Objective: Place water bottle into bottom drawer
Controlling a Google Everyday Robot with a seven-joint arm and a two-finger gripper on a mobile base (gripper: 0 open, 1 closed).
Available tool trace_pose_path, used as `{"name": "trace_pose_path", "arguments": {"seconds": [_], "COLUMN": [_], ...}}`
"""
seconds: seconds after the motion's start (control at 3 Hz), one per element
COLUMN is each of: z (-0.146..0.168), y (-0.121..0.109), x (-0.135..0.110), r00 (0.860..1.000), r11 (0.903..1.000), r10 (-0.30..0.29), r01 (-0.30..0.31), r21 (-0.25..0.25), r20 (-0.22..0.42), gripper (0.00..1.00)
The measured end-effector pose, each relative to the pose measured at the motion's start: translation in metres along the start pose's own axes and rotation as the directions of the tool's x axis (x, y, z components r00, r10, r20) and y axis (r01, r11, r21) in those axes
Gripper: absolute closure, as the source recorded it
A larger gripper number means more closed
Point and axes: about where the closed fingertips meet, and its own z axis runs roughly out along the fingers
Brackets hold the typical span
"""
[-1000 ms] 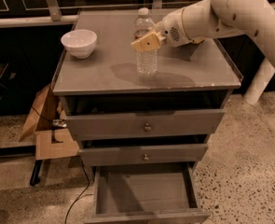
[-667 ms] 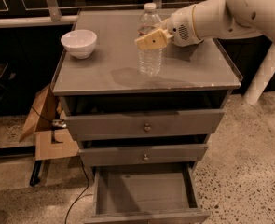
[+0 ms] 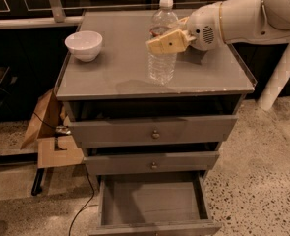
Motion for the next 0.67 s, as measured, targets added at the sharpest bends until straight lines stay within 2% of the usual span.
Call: {"name": "trace_pose_path", "arguments": {"seconds": [0.33, 0.67], "z": [-0.014, -0.033], "y": [0.016, 0.043], "x": [0.008, 0.026], "r00": [1.000, 1.000], "r11": [0.9998, 0.9996], "r10": [0.021, 0.026], "r01": [-0.021, -0.026], "r21": [-0.005, 0.002], "r20": [-0.005, 0.002], "gripper": [1.00, 1.00]}}
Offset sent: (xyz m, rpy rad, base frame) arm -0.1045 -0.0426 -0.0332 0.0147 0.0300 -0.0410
